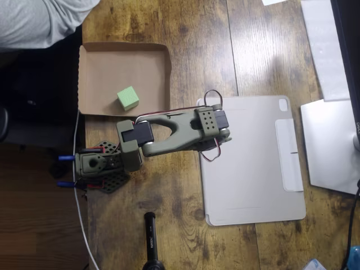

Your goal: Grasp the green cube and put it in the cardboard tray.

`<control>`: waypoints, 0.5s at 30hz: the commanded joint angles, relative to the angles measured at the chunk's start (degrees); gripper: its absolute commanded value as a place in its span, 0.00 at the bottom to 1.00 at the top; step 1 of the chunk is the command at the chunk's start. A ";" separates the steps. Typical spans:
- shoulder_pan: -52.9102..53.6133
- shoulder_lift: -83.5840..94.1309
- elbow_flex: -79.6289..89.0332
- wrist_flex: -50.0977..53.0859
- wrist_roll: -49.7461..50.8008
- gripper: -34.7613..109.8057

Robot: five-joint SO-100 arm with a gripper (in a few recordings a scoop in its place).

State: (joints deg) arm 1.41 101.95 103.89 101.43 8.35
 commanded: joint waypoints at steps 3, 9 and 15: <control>0.97 1.41 1.05 1.05 1.32 0.24; 1.14 1.41 1.14 0.97 2.02 0.24; 1.14 1.32 1.41 0.70 2.81 0.24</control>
State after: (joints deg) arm 1.67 101.95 104.94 101.43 10.46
